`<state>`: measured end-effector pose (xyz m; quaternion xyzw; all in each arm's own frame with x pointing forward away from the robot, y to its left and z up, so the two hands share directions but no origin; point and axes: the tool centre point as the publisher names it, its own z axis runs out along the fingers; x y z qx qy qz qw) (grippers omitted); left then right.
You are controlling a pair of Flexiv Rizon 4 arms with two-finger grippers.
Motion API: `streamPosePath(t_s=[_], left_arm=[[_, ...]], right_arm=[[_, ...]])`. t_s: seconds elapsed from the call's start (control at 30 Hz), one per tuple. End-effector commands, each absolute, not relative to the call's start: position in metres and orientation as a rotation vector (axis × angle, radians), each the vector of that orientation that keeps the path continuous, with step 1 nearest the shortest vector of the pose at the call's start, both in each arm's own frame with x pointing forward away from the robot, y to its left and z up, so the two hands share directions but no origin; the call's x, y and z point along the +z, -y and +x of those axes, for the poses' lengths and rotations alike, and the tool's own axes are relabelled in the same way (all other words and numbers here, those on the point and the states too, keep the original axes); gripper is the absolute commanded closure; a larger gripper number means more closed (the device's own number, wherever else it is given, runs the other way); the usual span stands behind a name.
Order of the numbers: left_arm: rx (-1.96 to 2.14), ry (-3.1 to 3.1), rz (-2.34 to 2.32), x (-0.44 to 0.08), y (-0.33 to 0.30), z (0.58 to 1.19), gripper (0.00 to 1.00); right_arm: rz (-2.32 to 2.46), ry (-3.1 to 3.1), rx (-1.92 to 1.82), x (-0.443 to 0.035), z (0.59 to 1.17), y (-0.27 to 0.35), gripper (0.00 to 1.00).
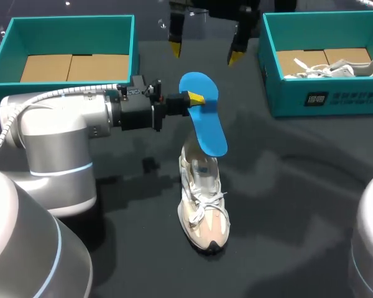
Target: Take the shoe out of the shoebox, open the shoe tongue, remove and reinsert the insole, then place the shoe into the shoebox
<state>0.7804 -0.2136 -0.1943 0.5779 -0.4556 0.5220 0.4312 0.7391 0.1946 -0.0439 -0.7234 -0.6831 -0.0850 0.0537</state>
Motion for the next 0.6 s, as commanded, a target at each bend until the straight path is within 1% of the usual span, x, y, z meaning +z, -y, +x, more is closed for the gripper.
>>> streamPosePath(t_s=[0.03,0.17,0.6], left_arm=[[1.303,1.136,1.442,-0.195,0.214,0.779,1.0],[1.303,1.136,1.442,-0.195,0.214,0.779,1.0],[1.303,1.136,1.442,-0.195,0.214,0.779,1.0]], right_arm=[[-1.937,1.862,-0.684,-0.054,0.731,-0.162,0.0],[-1.828,1.819,-0.784,-0.055,0.73,-0.156,0.0],[-1.698,1.604,-0.994,-0.074,0.726,-0.142,0.0]])
